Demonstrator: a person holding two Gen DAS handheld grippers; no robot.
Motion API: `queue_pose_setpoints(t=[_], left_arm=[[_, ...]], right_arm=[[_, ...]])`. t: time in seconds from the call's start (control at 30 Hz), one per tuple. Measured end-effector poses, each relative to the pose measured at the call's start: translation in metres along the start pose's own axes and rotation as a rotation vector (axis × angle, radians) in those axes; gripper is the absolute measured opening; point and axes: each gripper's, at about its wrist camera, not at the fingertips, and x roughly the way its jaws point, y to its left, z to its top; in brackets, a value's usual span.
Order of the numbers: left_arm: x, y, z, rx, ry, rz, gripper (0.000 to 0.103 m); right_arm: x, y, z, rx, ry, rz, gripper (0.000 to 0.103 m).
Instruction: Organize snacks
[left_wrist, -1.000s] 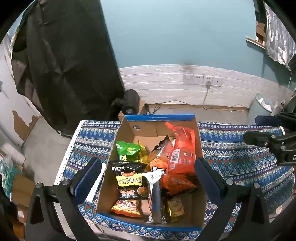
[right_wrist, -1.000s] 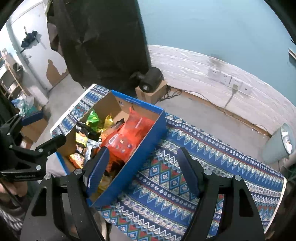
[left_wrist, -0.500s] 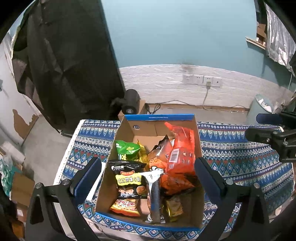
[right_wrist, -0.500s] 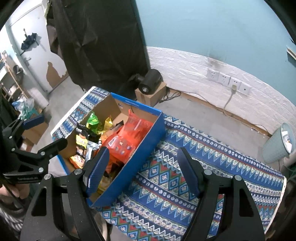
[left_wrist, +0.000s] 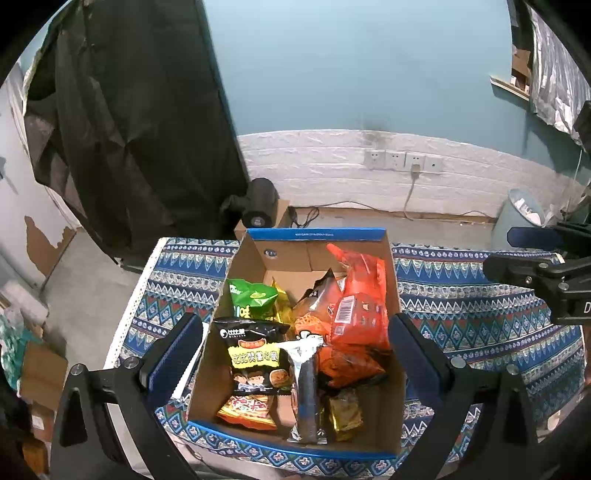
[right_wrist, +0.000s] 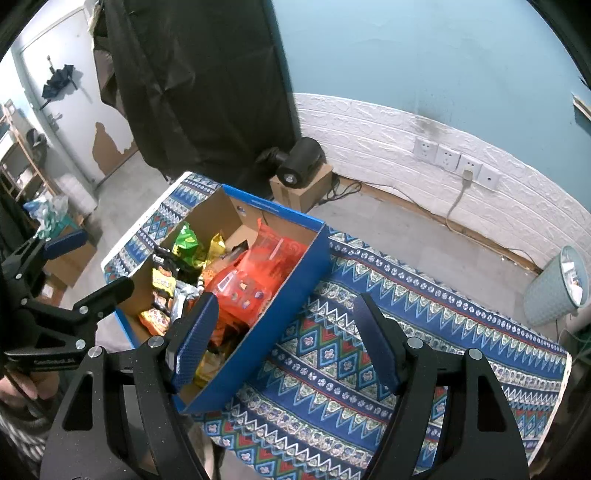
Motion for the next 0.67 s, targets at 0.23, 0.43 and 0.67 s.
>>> queue_pose_setpoints(t=[0.23, 0.43, 0.67], left_arm=[[0.001, -0.0002, -0.0006, -0.002, 0.003, -0.005, 0.101], [0.0009, -0.0017, -0.0014, 0.0, 0.003, -0.003, 0.101], [0.0015, -0.0014, -0.0018, -0.006, 0.007, -0.004, 0.101]], right_arm=[[0.0001, 0.0003, 0.0, 0.0, 0.0, 0.001, 0.075], [0.0, 0.001, 0.0001, 0.0, 0.002, 0.001, 0.075], [0.0002, 0.002, 0.0001, -0.001, 0.003, 0.001, 0.075]])
